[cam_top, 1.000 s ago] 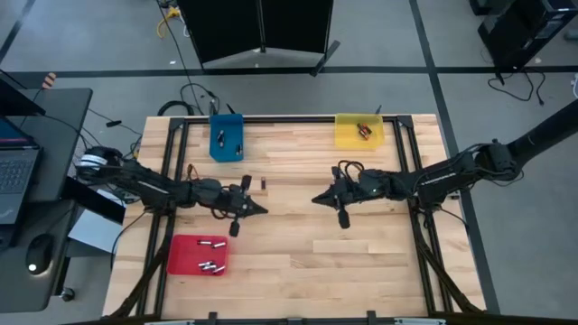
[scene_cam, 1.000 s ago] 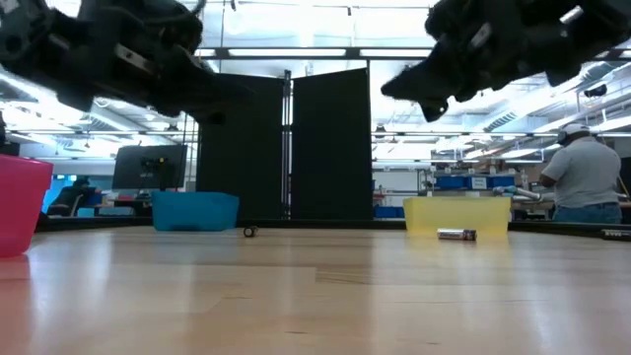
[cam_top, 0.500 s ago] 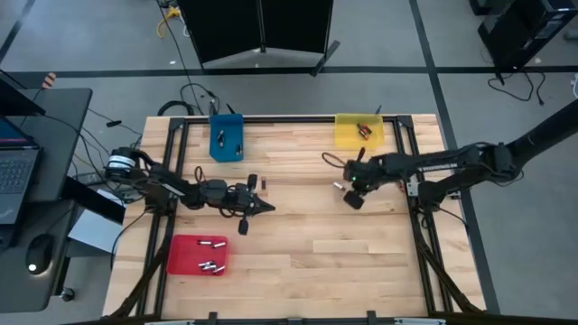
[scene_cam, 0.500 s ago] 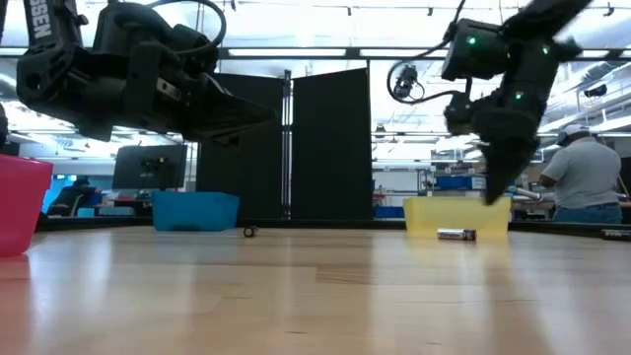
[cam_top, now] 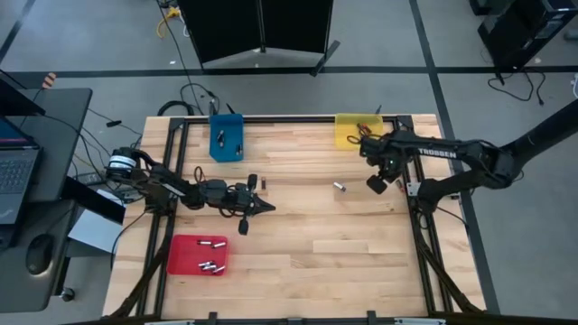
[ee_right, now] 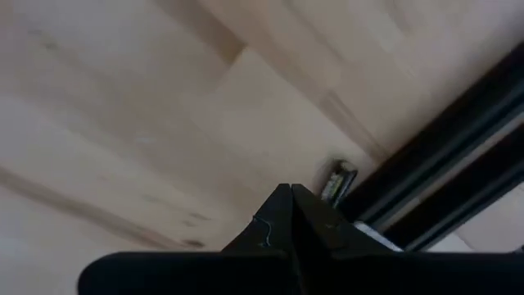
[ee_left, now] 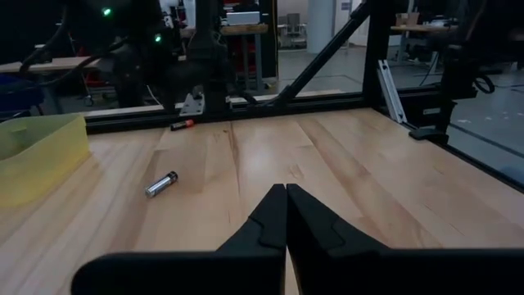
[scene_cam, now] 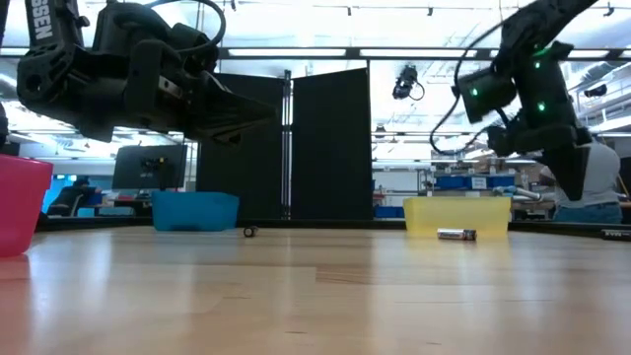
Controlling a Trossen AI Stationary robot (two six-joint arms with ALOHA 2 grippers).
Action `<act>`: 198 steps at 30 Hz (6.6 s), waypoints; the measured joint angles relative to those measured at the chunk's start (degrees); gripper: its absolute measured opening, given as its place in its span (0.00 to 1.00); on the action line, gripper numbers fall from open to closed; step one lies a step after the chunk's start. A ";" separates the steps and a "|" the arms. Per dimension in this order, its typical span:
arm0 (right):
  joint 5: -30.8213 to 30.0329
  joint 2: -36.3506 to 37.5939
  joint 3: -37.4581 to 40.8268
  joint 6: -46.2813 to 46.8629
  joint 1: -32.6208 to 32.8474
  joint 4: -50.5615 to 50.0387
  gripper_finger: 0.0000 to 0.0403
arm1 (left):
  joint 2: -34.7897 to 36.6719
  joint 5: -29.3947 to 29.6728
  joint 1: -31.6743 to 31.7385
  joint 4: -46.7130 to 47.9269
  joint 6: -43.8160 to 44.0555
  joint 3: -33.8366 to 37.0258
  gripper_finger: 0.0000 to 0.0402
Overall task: Sort batteries
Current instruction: Put the red battery into the yellow bin
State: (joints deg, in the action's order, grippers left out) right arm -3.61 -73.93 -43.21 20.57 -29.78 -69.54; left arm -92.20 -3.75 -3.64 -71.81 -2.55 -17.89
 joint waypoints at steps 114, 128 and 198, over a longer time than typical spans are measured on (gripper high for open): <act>-1.36 -17.02 -20.41 -10.88 -18.04 12.44 0.15 | 0.00 0.87 0.00 0.48 0.22 0.00 0.03; -3.83 -24.42 -20.43 -14.65 -26.49 24.49 0.16 | 0.00 0.85 0.00 0.52 0.59 0.00 0.03; 3.02 -37.77 -43.36 -20.30 -19.44 10.95 0.15 | 0.00 1.84 0.00 0.52 0.12 0.00 0.03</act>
State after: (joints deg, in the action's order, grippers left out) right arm -0.58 -111.70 -86.57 0.27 -49.22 -58.59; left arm -92.20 -1.91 -3.64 -71.29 -2.42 -17.89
